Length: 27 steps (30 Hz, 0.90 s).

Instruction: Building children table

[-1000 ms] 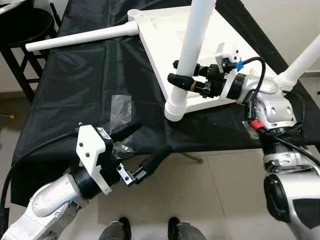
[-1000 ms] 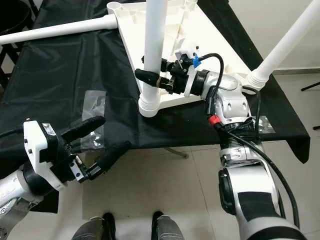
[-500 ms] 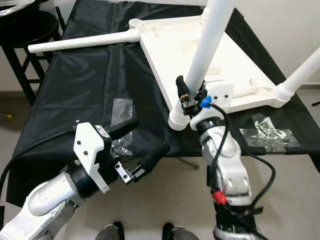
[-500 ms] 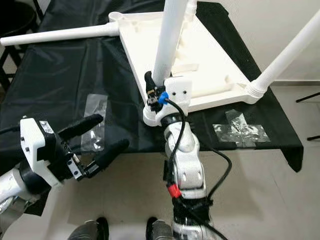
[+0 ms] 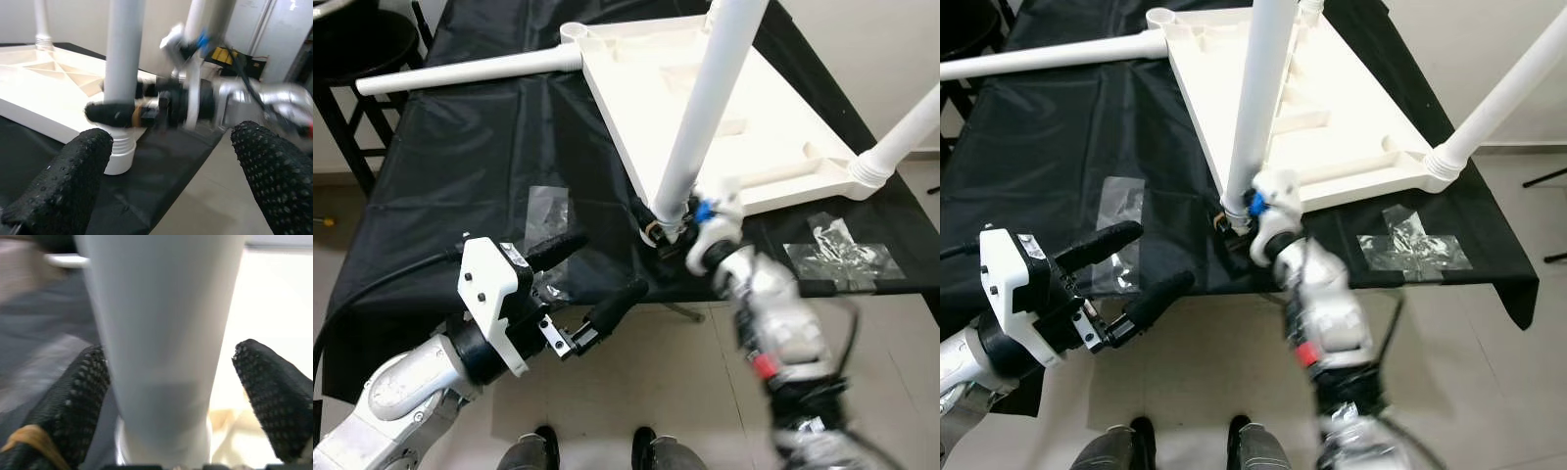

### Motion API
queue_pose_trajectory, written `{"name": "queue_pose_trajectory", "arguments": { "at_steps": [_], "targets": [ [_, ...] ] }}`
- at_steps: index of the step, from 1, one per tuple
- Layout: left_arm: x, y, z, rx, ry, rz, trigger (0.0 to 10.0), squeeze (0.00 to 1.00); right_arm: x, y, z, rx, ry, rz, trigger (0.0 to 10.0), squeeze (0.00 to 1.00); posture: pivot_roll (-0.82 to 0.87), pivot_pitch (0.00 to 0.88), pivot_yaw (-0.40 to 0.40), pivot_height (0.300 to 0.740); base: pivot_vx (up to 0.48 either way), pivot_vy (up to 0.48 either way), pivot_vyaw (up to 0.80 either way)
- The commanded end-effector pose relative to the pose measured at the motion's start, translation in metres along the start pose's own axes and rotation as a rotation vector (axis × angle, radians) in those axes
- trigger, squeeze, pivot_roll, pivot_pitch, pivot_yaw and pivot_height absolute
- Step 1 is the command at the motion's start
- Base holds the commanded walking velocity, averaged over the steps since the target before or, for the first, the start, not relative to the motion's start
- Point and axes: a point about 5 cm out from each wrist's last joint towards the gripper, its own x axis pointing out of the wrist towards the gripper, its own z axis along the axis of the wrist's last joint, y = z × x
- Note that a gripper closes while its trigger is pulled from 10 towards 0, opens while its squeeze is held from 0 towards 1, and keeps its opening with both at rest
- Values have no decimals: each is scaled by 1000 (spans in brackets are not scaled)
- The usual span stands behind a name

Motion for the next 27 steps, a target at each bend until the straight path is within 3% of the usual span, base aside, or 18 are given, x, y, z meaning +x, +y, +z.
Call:
{"name": "queue_pose_trajectory", "arguments": {
  "at_steps": [1, 2, 3, 7, 11, 12, 17, 18, 19, 20, 27],
  "targets": [
    [-1, -5, -3, -25, 15, -20, 10000, 0, -5, -4, -2, 7, -5, 71, 10000, 1000, 43, 315, -91, 740, 0, 0, 0],
    [-1, -5, -3, -25, 15, -20, 10000, 0, -5, -4, -2, 7, -5, 71, 10000, 1000, 43, 315, -91, 740, 0, 0, 0],
    [-1, -7, -3, -30, 18, -21, 10000, 0, -7, -21, 6, -29, 11, 179, 10000, 1000, 54, 320, -91, 740, 0, 0, 0],
    [-2, -8, -2, -31, 21, -21, 10000, 0, -5, -35, 16, -43, 17, 313, 10000, 1000, 63, 322, -88, 740, 0, 0, 0],
    [-3, -8, -1, -29, 23, -20, 10000, 0, 1, -43, 22, -63, 18, 325, 10000, 941, 70, 324, -91, 740, 0, 0, 0],
    [-4, -8, -1, -28, 24, -19, 10000, 0, 5, -48, 28, -73, -3, 315, 10000, 0, 74, 324, -93, 740, 0, 0, 0],
    [-5, -9, 0, -27, 28, -18, 10000, 0, 12, -56, 41, -67, -43, 334, 10000, 0, 80, 324, -91, 740, 0, 0, 0],
    [-5, -9, 0, -27, 29, -18, 10000, 0, 14, -57, 46, -64, -53, 358, 4314, 0, 83, 325, -91, 740, 0, 0, 0],
    [-5, -9, 0, -27, 29, -18, 10000, 0, 14, -57, 46, -64, -53, 358, 4314, 0, 83, 325, -91, 740, 0, 0, 0],
    [-5, -10, 0, -28, 29, -18, 10000, 0, 14, -59, 48, -68, -50, 392, 0, 0, 84, 325, -91, 740, 0, 0, 0],
    [-5, -10, 0, -30, 31, -19, 10000, 0, 12, -58, 52, -70, -37, 494, 0, 0, 72, 330, -91, 740, 0, 0, 0]
  ]
}}
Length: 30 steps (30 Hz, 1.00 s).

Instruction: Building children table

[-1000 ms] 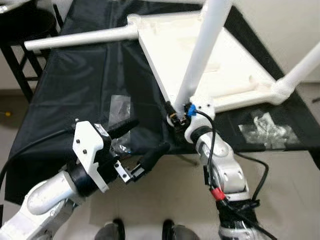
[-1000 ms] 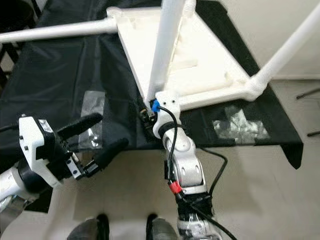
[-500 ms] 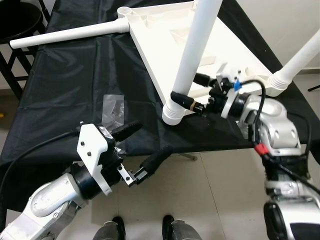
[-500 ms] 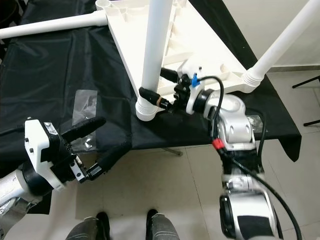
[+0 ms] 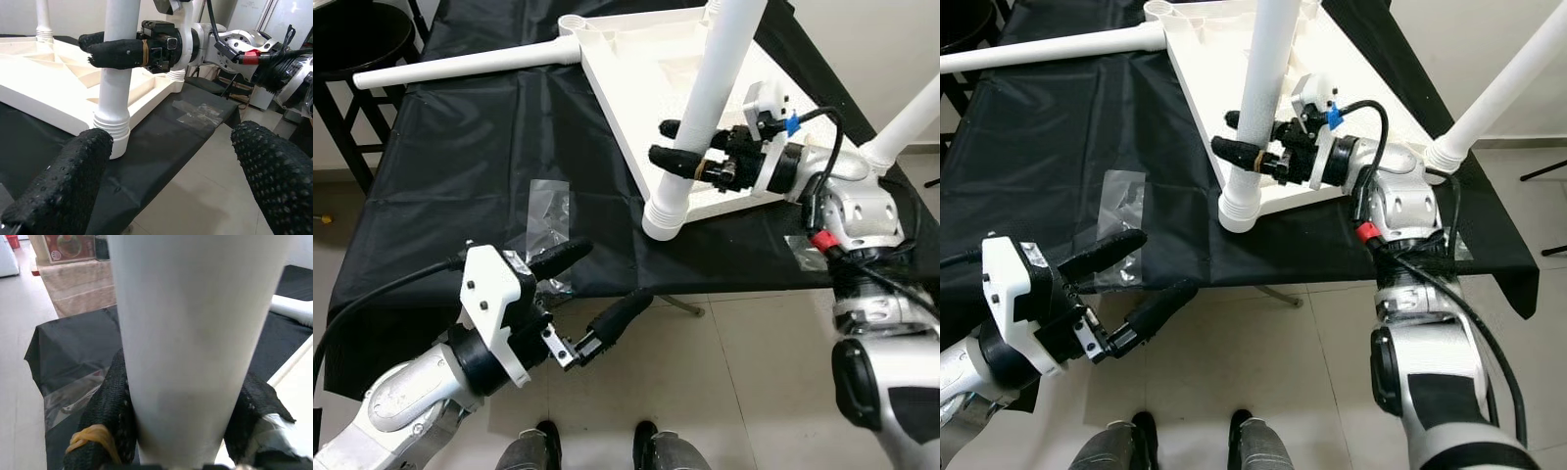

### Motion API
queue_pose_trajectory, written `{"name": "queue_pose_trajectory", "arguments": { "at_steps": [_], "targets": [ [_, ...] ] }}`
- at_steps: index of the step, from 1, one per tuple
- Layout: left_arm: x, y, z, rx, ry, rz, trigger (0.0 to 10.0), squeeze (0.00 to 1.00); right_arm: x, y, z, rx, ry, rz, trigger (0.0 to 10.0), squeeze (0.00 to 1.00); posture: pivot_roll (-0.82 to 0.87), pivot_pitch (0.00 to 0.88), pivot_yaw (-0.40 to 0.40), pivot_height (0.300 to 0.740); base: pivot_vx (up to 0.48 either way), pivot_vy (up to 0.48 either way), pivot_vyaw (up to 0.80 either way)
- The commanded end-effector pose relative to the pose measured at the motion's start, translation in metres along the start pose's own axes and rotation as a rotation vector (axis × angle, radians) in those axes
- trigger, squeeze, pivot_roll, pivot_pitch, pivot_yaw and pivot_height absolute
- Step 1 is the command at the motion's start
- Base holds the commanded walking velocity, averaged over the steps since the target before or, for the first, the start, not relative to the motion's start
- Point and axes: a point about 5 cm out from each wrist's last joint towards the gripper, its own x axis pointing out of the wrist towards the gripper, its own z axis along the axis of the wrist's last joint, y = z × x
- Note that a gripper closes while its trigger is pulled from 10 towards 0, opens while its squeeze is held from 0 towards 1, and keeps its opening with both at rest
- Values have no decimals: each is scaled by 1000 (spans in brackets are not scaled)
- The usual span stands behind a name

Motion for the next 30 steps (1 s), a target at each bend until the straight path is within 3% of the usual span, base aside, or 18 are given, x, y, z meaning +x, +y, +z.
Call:
{"name": "queue_pose_trajectory", "arguments": {
  "at_steps": [1, 8, 9, 10, 11, 12, 13, 14, 17, 18, 22, 23, 24, 26, 27, 28, 29, 30],
  "targets": [
    [-1, -4, 0, -4, 16, -21, 10000, 0, -3, 1, 4, -22, -10, 7, 0, 0, 72, 330, -91, 740, 0, 0, 0],
    [-1, -4, -1, -6, 16, -20, 10000, 0, -2, 8, -5, -26, 11, -28, 0, 0, 62, 333, -100, 740, 0, 0, 0],
    [-1, -4, -1, -5, 18, -14, 10000, 0, 7, 23, -26, -7, 57, -210, 0, 0, 62, 331, -115, 740, 0, 0, 0],
    [-2, -4, -2, -3, 19, -8, 10000, 0, 7, 38, -44, 27, 49, -625, 0, 0, 64, 328, -118, 740, 0, 0, 0],
    [-2, -4, -2, -3, 19, -8, 10000, 0, 7, 38, -44, 27, 49, -625, 0, 0, 64, 328, -118, 740, 0, 0, 0],
    [-2, -3, -2, 2, 19, -3, 10000, 0, 2, 59, -61, 70, 89, -898, 0, 0, 71, 322, -114, 740, 0, 0, 0],
    [-2, -3, -2, 2, 19, -3, 10000, 0, 2, 59, -61, 70, 89, -898, 0, 0, 71, 322, -114, 740, 0, 0, 0],
    [-2, -2, -1, 5, 17, -3, 10000, 0, 1, 75, -73, 115, 125, -1048, 0, 0, 67, 323, -116, 740, 0, 0, 0],
    [-1, -1, -1, 10, 16, -7, 10000, 0, 8, 81, -82, 150, 140, -1093, 0, 0, 68, 308, -104, 740, 0, 0, 0],
    [0, 0, -1, 12, 13, -10, 10000, 0, 18, 82, -88, 192, 153, -1079, 0, 0, 75, 300, -110, 740, 0, 0, 0],
    [1, 2, 0, 21, 8, -10, 10000, 0, 36, 74, -85, 200, 125, -1069, 0, 0, 65, 279, -104, 740, 0, 0, 0],
    [1, 4, 0, 23, 7, -9, 10000, 0, 42, 73, -82, 195, 113, -1048, 3216, 0, 61, 276, -103, 740, 0, 0, 0],
    [2, 4, -1, 24, 5, -11, 10000, 0, 47, 72, -78, 195, 90, -1011, 10000, 0, 57, 271, -100, 740, 0, 0, 0],
    [3, 4, -1, 24, 3, -14, 10000, 0, 51, 74, -73, 182, 75, -955, 10000, 0, 56, 271, -98, 740, 0, 0, 0],
    [5, 4, -1, 23, -1, -17, 10000, 0, 51, 75, -67, 187, 38, -887, 10000, 463, 55, 270, -96, 740, 0, 0, 0],
    [5, 4, -1, 23, -1, -17, 10000, 0, 51, 75, -67, 187, 38, -887, 10000, 463, 55, 270, -96, 740, 0, 0, 0],
    [6, 4, -1, 22, -3, -20, 10000, 0, 54, 76, -62, 192, 1, -767, 10000, 1000, 55, 273, -95, 740, 0, 0, 0],
    [6, 4, -1, 22, -4, -22, 10000, 0, 52, 79, -55, 181, -20, -730, 10000, 1000, 55, 273, -95, 740, 0, 0, 0]
  ]
}}
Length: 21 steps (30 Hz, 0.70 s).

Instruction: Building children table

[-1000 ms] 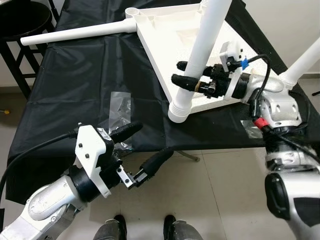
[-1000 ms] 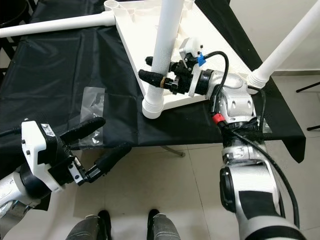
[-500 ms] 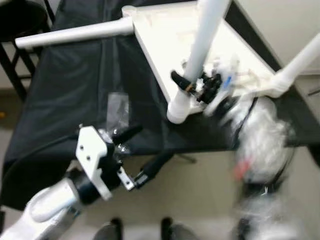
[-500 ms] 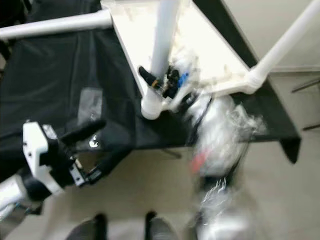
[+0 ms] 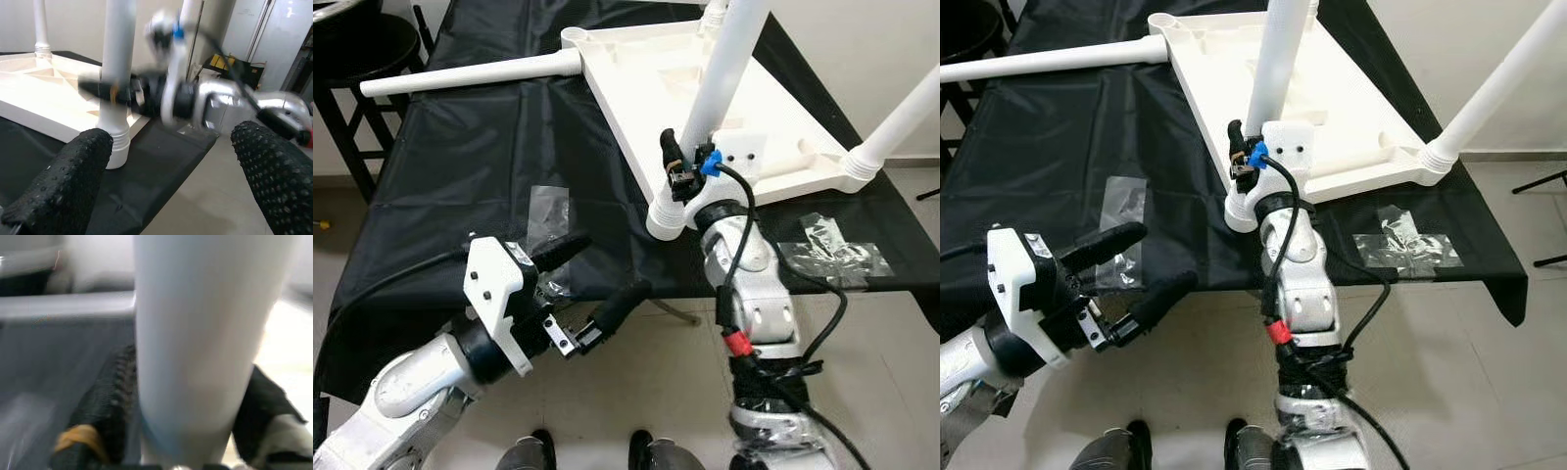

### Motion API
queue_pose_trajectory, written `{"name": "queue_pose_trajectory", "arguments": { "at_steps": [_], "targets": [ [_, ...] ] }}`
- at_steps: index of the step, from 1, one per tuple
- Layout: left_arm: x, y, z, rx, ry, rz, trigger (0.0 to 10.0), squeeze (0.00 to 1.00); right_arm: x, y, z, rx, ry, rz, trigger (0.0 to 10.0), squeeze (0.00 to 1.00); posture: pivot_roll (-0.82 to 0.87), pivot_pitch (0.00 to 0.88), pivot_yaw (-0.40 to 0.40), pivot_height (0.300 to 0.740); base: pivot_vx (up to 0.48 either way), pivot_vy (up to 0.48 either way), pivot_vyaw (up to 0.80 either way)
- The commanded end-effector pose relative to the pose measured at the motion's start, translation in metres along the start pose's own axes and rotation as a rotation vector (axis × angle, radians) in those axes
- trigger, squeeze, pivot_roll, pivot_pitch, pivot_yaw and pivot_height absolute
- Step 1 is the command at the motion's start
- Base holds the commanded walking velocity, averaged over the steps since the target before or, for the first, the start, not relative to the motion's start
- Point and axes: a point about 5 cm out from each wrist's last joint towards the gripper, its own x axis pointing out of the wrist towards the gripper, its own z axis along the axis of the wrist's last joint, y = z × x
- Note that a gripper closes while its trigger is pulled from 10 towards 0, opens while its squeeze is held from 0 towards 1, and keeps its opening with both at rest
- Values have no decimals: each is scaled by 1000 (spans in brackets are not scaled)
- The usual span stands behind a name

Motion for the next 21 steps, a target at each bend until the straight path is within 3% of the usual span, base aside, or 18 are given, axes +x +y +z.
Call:
{"name": "queue_pose_trajectory", "arguments": {
  "at_steps": [1, 2, 4, 7, 8, 9, 11, 12, 14, 15, 20, 21],
  "targets": [
    [1, -3, -2, -4, 8, -19, 10000, 0, -2, 12, -7, 31, 36, 81, 10000, 1000, 55, 273, -95, 740, 0, 0, 0],
    [1, -3, -3, -5, 8, -19, 10000, 0, -4, 10, 0, 49, 7, 170, 10000, 1000, 52, 272, -96, 740, 0, 0, 0],
    [1, -3, -3, -5, 8, -19, 10000, 0, -4, 10, 0, 49, 7, 170, 10000, 1000, 52, 272, -96, 740, 0, 0, 0],
    [0, -4, -3, -8, 12, -19, 10000, 0, -3, -31, 15, -36, -21, 319, 10000, 1000, 59, 281, -95, 740, 0, 0, 0],
    [0, -4, -3, -8, 12, -19, 10000, 0, -3, -31, 15, -36, -21, 319, 10000, 1000, 59, 281, -95, 740, 0, 0, 0],
    [-1, -4, -3, -10, 15, -18, 10000, 0, -1, -41, 19, -50, -13, 379, 10000, 1000, 64, 287, -96, 740, 0, 0, 0],
    [-1, -4, -3, -10, 15, -18, 10000, 0, -1, -41, 19, -50, -13, 379, 10000, 1000, 64, 287, -96, 740, 0, 0, 0],
    [-2, -5, -3, -13, 17, -17, 10000, 0, 1, -47, 21, -51, 3, 482, 10000, 1000, 69, 291, -96, 740, 0, 0, 0],
    [-2, -6, -3, -14, 19, -16, 10000, 0, 4, -52, 23, -69, 20, 555, 10000, 1000, 78, 295, -94, 740, 0, 0, 0],
    [-3, -7, -3, -15, 21, -17, 10000, 0, 6, -55, 25, -79, 37, 633, 10000, 0, 82, 297, -94, 740, 0, 0, 0],
    [-5, -7, -2, -13, 29, -17, 10000, 0, 14, -61, 36, -110, 39, 703, 10000, 0, 93, 302, -90, 740, 0, 0, 0],
    [-6, -7, -2, -13, 32, -17, 10000, 0, 17, -62, 41, -118, 32, 722, 9529, 0, 94, 303, -90, 740, 0, 0, 0]
  ]
}}
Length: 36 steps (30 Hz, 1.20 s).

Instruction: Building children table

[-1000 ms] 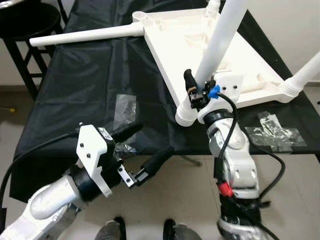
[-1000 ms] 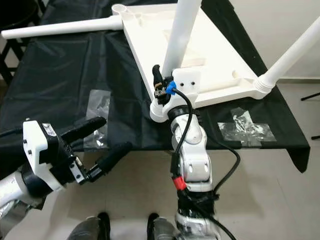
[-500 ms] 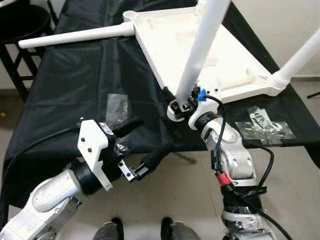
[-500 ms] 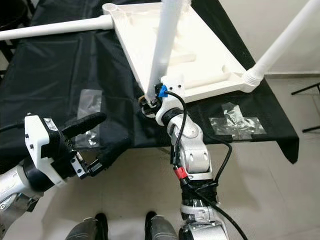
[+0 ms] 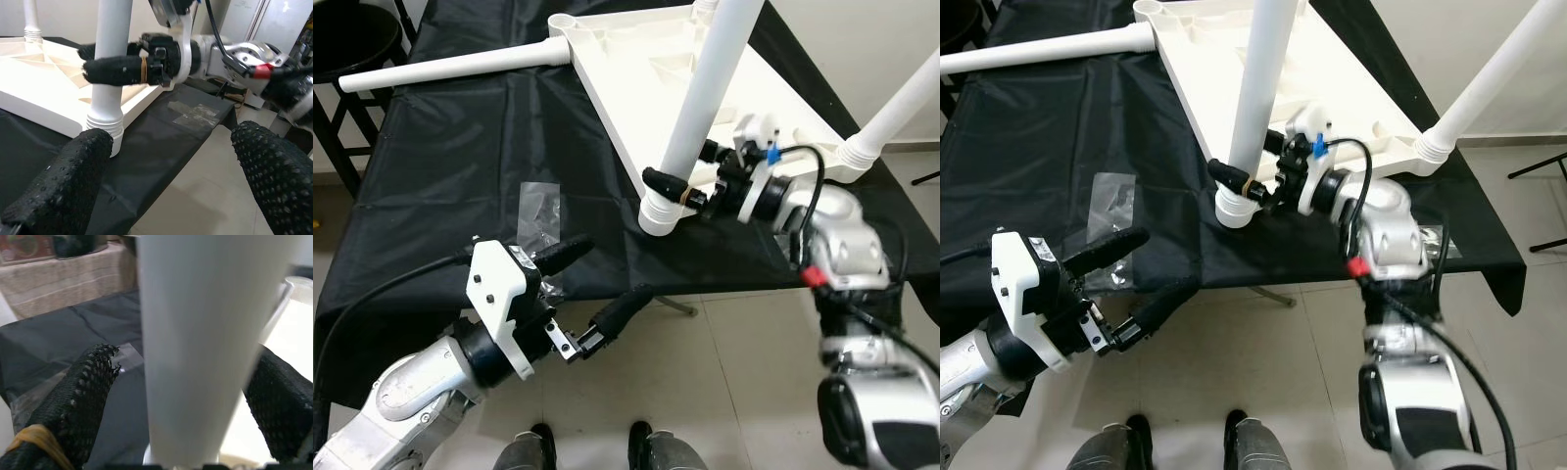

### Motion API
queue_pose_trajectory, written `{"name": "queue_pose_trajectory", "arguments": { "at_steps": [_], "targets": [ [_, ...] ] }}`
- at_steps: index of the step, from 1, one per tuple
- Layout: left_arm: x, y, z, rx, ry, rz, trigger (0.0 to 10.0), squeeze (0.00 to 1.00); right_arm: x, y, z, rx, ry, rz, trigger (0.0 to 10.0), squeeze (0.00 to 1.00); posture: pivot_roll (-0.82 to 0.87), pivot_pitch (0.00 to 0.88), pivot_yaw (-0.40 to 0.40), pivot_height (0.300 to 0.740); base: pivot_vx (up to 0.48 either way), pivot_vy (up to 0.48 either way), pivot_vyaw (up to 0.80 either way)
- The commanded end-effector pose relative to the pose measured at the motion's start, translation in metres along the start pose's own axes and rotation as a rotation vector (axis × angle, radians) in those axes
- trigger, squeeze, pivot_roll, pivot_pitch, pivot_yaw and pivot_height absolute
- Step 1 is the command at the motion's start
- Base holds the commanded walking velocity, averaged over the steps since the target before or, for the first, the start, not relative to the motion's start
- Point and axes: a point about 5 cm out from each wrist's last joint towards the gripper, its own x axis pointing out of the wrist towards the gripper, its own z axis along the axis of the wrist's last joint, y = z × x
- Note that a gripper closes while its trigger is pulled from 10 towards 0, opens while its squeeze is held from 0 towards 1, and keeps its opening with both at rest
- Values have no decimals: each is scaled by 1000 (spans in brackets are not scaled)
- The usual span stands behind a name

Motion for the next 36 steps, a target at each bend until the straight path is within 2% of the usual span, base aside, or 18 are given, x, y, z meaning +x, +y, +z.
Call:
{"name": "queue_pose_trajectory", "arguments": {
  "at_steps": [1, 2, 3, 5, 6, 9, 14, 18, 21, 22, 23, 25, 26, 27, 28, 29, 36],
  "targets": [
    [-3, -5, 1, 2, 14, -20, 10000, 0, -2, -1, -2, 1, 1, 25, 9529, 0, 94, 303, -90, 740, 0, 0, 0],
    [-4, -5, 1, 2, 16, -20, 10000, 0, 1, -5, 5, -16, -15, 37, 4431, 0, 99, 303, -89, 740, 0, 0, 0],
    [-4, -5, 1, 2, 17, -20, 10000, 0, 3, -6, 11, -20, -28, 58, 824, 0, 99, 305, -86, 740, 0, 0, 0],
    [-4, -5, 1, 1, 17, -21, 10000, 0, 4, -7, 14, -20, -36, 72, 824, 0, 99, 305, -86, 740, 0, 0, 0],
    [-4, -5, 1, 1, 17, -22, 10000, 0, 6, -9, 17, -32, -34, 94, 0, 0, 102, 304, -87, 740, 0, 0, 0],
    [-4, -6, 1, -1, 19, -23, 10000, 0, 6, -12, 21, -65, -15, 124, 0, 0, 94, 309, -87, 740, 0, 0, 0],
    [-5, -6, 1, -3, 20, -22, 10000, 0, 4, -11, 21, -68, -12, 135, 0, 0, 93, 310, -87, 740, 0, 0, 0],
    [-5, -7, 1, -7, 18, -21, 10000, 0, -5, -8, 13, -89, 25, 133, 0, 0, 80, 317, -89, 740, 0, 0, 0],
    [-5, -7, 1, -7, 18, -21, 10000, 0, -5, -8, 13, -89, 25, 133, 0, 0, 80, 317, -89, 740, 0, 0, 0],
    [-5, -7, 1, -9, 17, -20, 10000, 0, -3, 1, 0, -105, 28, -38, 0, 0, 66, 316, -104, 740, 0, 0, 0],
    [-6, -7, -1, -11, 20, -19, 10000, 0, 10, 44, -42, -19, 74, -333, 0, 0, 55, 303, -111, 740, 0, 0, 0],
    [-6, -7, -1, -11, 20, -19, 10000, 0, 10, 44, -42, -19, 74, -333, 0, 0, 55, 303, -111, 740, 0, 0, 0],
    [-5, -6, -1, -8, 22, -19, 10000, 0, 7, 76, -64, 59, 112, -588, 0, 0, 67, 301, -111, 740, 0, 0, 0],
    [-5, -6, -1, -8, 22, -19, 10000, 0, 7, 76, -64, 59, 112, -588, 0, 0, 67, 301, -111, 740, 0, 0, 0],
    [-3, -4, -1, -4, 15, -18, 10000, 0, 5, 90, -75, 114, 140, -796, 0, 0, 78, 292, -92, 740, 0, 0, 0],
    [-2, -3, 0, 1, 11, -23, 10000, 0, 11, 92, -78, 156, 146, -873, 0, 0, 75, 288, -92, 740, 0, 0, 0],
    [0, 0, 1, 8, 8, -32, 10000, 0, 34, 82, -67, 158, 84, -864, 0, 0, 59, 268, -89, 740, 0, 0, 0]
  ]
}}
